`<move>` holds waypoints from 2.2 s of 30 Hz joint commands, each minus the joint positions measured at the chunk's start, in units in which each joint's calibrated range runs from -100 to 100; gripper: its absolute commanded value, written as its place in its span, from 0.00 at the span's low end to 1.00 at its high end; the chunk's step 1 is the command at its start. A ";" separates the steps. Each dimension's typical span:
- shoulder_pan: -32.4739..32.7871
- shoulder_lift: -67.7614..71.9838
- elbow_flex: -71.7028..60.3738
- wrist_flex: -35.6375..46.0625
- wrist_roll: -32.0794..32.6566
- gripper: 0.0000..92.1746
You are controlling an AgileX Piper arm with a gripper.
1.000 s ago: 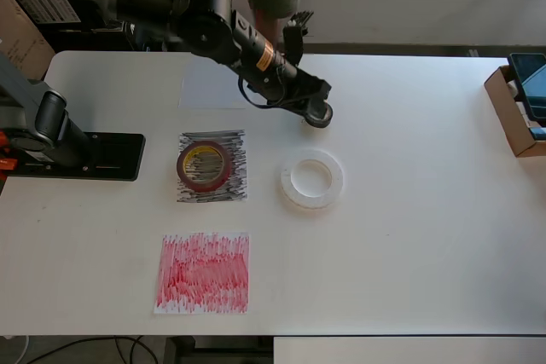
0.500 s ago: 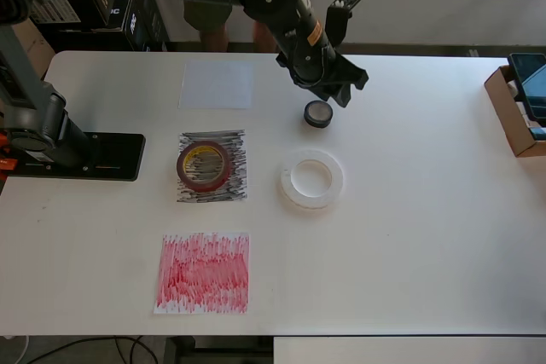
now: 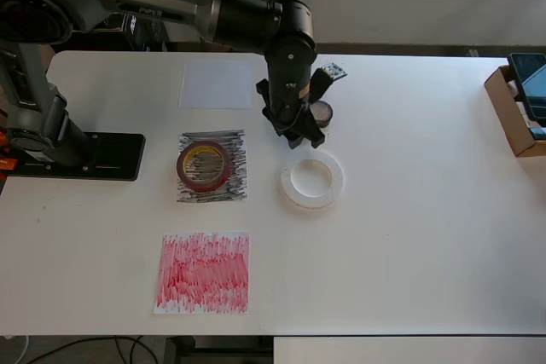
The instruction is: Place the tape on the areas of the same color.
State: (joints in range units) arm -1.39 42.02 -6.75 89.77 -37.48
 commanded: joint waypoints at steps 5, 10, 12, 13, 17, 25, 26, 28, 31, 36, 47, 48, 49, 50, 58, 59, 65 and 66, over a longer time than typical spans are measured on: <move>-0.57 2.79 0.52 -0.81 0.73 0.47; -0.57 2.04 0.16 -7.17 0.73 0.47; -0.57 2.32 -1.02 -7.51 0.48 0.47; -0.73 2.69 -1.93 -7.34 0.32 0.47; -1.05 3.44 -3.47 -7.93 -0.09 0.47; -2.15 8.21 -7.20 -7.93 -0.74 0.47; -2.15 8.49 -7.20 -7.93 -0.74 0.47; -2.23 8.96 -7.11 -7.93 -0.74 0.47; -2.31 9.71 -7.02 -7.93 -0.74 0.47; -2.31 10.18 -6.47 -7.93 -0.83 0.47; -2.23 11.30 -6.38 -7.25 -2.79 0.65; -2.23 11.30 -6.38 -7.25 -3.20 0.70; -2.23 11.30 -6.29 -7.34 -3.36 0.76; -2.15 11.30 -6.29 -7.42 -3.45 0.81; -1.68 13.08 -6.29 -7.85 -2.63 0.96; -1.60 13.45 -6.29 -7.85 -2.63 0.96; -1.60 15.04 -6.29 -7.85 -2.55 0.96; -1.60 15.04 -6.29 -7.85 -2.55 0.96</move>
State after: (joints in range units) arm -3.02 56.86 -13.38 81.94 -40.11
